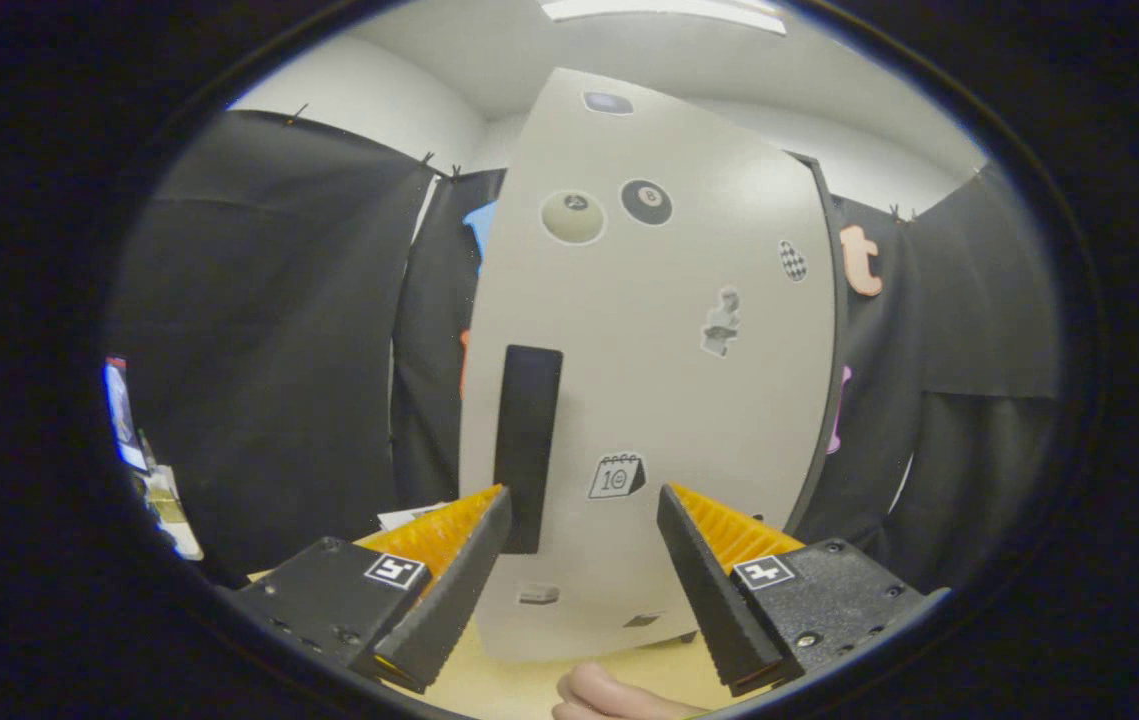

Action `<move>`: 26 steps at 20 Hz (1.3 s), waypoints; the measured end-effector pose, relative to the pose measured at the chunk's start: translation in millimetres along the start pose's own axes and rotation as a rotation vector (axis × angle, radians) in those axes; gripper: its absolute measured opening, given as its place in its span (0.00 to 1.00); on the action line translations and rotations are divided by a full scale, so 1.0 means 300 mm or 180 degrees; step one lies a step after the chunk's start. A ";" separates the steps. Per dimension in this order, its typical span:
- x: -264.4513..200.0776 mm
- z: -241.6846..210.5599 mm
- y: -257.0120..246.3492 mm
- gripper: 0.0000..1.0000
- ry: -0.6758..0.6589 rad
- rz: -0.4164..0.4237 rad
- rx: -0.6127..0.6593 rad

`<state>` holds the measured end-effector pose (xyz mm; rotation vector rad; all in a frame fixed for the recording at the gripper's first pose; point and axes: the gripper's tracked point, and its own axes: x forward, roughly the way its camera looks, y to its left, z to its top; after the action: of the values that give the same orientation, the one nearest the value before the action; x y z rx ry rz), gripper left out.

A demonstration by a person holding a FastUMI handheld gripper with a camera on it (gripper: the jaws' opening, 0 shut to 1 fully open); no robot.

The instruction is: Open the shoe cabinet door, grab the shoes and put them into the shoe cabinet, then close the shoe cabinet door.

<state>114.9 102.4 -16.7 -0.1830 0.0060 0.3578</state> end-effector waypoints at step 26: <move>-0.757 -0.147 -0.072 0.98 -0.0411 -0.0603 0.0455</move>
<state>-89.2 -4.5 -47.5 -0.0182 -0.1123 0.1786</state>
